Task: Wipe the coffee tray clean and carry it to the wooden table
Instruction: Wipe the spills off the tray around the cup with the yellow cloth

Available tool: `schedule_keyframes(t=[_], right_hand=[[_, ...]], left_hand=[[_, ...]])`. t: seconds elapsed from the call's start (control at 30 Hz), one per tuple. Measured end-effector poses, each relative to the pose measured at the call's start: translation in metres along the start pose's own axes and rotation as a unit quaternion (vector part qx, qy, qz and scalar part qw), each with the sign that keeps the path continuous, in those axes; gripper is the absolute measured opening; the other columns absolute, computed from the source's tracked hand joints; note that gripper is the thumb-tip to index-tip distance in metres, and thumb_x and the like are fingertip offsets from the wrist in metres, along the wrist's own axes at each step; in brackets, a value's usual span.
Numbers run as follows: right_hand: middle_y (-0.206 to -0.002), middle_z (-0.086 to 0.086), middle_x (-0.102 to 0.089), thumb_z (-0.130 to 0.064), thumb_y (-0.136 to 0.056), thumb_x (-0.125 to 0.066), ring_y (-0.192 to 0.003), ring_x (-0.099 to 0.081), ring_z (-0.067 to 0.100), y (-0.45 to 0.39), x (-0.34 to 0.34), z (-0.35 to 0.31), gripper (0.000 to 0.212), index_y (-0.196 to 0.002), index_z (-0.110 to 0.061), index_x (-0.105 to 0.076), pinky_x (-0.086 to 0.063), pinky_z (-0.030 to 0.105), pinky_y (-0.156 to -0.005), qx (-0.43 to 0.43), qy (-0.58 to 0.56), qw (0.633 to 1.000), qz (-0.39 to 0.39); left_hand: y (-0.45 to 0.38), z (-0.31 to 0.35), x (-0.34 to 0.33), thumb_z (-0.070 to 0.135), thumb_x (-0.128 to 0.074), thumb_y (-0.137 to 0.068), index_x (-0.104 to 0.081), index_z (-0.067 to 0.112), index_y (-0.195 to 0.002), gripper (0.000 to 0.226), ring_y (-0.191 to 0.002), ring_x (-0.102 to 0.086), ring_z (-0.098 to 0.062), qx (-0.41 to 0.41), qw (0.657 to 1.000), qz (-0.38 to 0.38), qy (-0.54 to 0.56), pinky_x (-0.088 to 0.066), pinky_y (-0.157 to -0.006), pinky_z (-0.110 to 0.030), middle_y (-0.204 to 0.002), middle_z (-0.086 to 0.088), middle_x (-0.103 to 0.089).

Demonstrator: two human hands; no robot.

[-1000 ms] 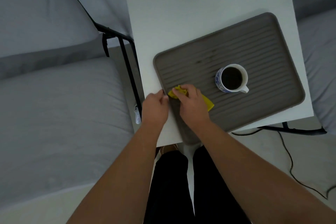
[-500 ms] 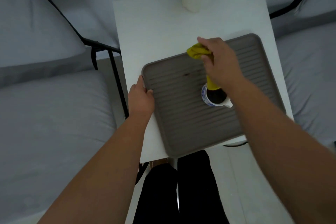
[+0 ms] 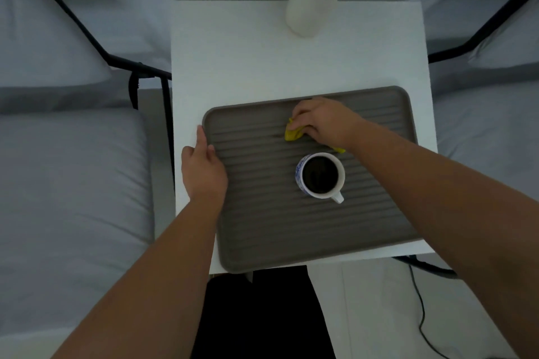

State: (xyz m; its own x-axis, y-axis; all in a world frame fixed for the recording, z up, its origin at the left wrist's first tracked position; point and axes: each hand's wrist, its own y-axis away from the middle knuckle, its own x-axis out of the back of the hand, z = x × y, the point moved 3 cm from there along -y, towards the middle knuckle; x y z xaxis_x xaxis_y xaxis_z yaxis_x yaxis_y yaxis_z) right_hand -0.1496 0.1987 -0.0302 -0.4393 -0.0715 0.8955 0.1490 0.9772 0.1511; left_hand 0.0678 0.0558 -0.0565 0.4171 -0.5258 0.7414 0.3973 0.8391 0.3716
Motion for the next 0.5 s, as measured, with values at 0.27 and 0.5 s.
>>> schedule_keyframes(t=[0.27,0.5], right_hand=[[-0.106,0.017,-0.065,0.003,-0.075,-0.066,-0.086,-0.063,0.038,-0.029,-0.008,-0.021,0.030,-0.100,-0.012,-0.074,-0.053,0.041,-0.076,0.054,-0.018,0.996,-0.076],[-0.100,0.023,-0.064,0.008,-0.069,-0.072,-0.078,-0.063,0.044,0.042,0.007,0.026,0.030,-0.094,-0.008,-0.075,-0.053,0.047,-0.074,-0.026,0.037,0.997,-0.067]], left_hand=[[-0.002,0.002,0.006,0.022,-0.039,-0.102,-0.033,0.034,-0.147,0.047,-0.084,-0.046,-0.014,0.013,1.000,-0.005,-0.001,-0.033,-0.076,-0.020,-0.096,-0.005,-0.043],[-0.006,0.003,0.010,0.020,-0.042,-0.101,-0.035,0.032,-0.146,0.047,-0.081,-0.049,-0.012,0.021,0.999,-0.039,0.002,-0.033,-0.069,-0.014,-0.087,0.001,-0.051]])
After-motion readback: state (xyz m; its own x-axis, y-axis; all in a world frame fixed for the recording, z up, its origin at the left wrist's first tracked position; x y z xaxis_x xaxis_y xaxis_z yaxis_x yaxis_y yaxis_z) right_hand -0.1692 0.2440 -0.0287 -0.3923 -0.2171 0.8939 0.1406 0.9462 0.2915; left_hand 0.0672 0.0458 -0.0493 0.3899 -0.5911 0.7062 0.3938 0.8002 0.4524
